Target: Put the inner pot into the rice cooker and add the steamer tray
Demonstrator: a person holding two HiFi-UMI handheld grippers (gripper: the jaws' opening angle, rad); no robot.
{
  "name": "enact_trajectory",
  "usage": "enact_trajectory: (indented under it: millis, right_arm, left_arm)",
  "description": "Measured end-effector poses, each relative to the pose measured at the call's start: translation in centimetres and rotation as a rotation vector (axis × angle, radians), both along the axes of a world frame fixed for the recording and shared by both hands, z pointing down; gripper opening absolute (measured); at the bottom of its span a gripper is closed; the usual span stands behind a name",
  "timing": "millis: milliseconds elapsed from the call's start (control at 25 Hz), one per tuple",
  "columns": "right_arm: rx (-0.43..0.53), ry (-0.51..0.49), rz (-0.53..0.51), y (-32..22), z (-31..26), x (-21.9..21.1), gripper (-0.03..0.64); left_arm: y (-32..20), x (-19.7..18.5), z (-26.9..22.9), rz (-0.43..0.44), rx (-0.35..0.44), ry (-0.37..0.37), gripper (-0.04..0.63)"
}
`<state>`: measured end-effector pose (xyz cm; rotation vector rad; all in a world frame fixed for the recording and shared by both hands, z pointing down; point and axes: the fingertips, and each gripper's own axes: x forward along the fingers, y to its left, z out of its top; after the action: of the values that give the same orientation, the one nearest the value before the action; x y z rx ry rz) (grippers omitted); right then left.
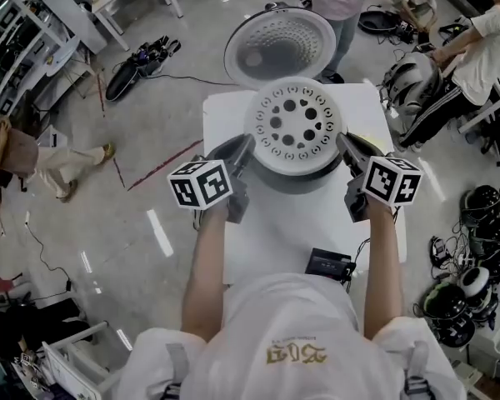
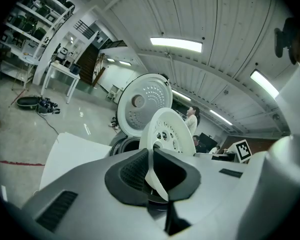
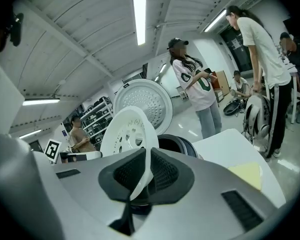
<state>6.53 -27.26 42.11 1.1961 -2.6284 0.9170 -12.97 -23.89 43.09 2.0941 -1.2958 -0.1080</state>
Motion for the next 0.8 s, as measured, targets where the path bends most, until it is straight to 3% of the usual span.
enact_trajectory:
  millis: [800]
  right_arm:
    - [-0.057, 0.033, -0.035, -2.4, 4.0, -0.1, 0.055]
  left_arm:
    - [-2.0, 0.3, 4.3, 0.001, -0.097, -0.094, 0.069]
